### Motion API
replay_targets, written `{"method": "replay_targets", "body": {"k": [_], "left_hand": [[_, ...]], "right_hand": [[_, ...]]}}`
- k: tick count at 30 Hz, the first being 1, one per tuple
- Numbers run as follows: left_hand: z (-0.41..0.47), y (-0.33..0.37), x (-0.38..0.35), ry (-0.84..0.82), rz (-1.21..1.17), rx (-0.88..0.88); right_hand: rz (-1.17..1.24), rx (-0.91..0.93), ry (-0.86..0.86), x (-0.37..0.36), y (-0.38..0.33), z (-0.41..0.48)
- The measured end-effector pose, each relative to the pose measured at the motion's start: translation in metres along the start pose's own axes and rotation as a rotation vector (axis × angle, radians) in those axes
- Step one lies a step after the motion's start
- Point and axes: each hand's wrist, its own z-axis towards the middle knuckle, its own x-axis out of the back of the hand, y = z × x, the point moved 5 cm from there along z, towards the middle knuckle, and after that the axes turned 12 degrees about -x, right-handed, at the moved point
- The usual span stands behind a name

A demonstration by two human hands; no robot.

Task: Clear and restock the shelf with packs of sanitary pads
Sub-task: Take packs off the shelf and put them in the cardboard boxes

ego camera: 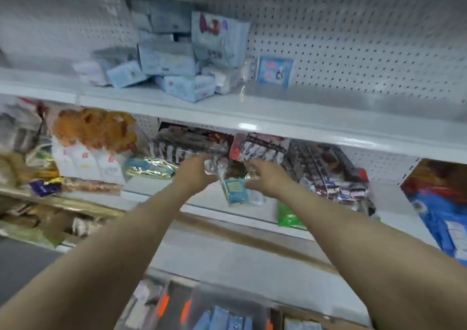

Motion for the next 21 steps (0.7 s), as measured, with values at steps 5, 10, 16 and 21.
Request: {"method": "replay_targets", "body": {"k": [5, 10, 16, 21], "left_hand": [[0.016, 0.056, 0.087, 0.15, 0.061, -0.099], [0.024, 0.084, 0.131, 0.235, 0.105, -0.091], [0.037, 0.082, 0.159, 0.301, 0.07, -0.033], [0.058, 0.058, 0.169, 0.322, -0.006, 0.009]], "right_hand": [[-0.008, 0.087, 0.184, 0.106, -0.031, -0.018], [0.032, 0.128, 0.261, 0.166, -0.04, -0.025], [0.074, 0.122, 0.289, 0.191, -0.047, -0.013], [0.08, 0.112, 0.306, 0.194, -0.059, 0.014]]}}
